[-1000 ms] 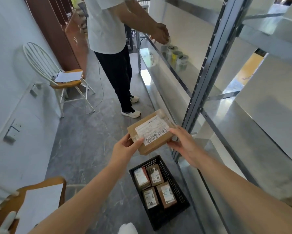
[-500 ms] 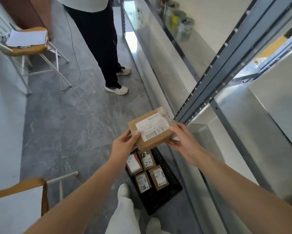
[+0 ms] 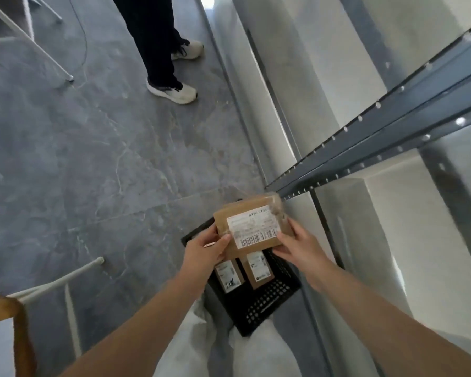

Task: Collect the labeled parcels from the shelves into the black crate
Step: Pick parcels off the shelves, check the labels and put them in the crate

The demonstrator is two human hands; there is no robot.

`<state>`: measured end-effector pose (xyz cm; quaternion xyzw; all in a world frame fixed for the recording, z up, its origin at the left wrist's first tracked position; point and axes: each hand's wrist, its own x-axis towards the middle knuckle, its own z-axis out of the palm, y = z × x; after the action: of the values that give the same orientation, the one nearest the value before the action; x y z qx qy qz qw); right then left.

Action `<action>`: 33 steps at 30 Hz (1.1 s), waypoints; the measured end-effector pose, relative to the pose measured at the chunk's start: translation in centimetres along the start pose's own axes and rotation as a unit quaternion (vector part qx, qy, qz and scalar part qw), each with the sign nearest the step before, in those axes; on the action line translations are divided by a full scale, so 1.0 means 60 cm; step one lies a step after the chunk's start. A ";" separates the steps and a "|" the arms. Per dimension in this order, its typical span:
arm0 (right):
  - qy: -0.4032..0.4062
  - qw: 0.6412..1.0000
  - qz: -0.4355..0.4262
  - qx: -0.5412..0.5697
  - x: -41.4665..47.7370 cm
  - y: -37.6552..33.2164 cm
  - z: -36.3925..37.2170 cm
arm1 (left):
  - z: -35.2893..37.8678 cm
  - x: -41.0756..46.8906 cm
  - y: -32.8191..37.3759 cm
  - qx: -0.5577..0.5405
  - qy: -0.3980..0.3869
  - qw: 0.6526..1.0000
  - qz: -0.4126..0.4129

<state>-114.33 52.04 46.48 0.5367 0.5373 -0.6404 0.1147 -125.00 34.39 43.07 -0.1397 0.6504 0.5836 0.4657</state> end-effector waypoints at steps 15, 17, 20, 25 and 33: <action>-0.079 0.963 0.050 -0.251 0.461 0.271 0.019 | 0.039 0.331 -0.310 0.015 0.101 0.990 -0.097; -0.069 0.959 0.032 -0.272 0.506 0.290 0.021 | 0.043 0.364 -0.331 0.020 0.104 0.990 -0.095; -0.058 0.953 0.001 -0.298 0.559 0.308 0.031 | 0.045 0.410 -0.359 0.015 0.118 0.988 -0.097; -0.017 0.929 -0.071 -0.364 0.611 0.323 0.056 | 0.045 0.466 -0.394 0.066 0.154 0.984 -0.068; 0.051 0.877 -0.184 -0.440 0.631 0.350 0.097 | 0.063 0.500 -0.405 0.057 0.244 0.966 -0.071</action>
<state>-117.46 55.24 3.04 0.3541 0.8579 -0.3190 0.1918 -121.51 41.78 5.15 -0.2970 0.7647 0.4592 0.3408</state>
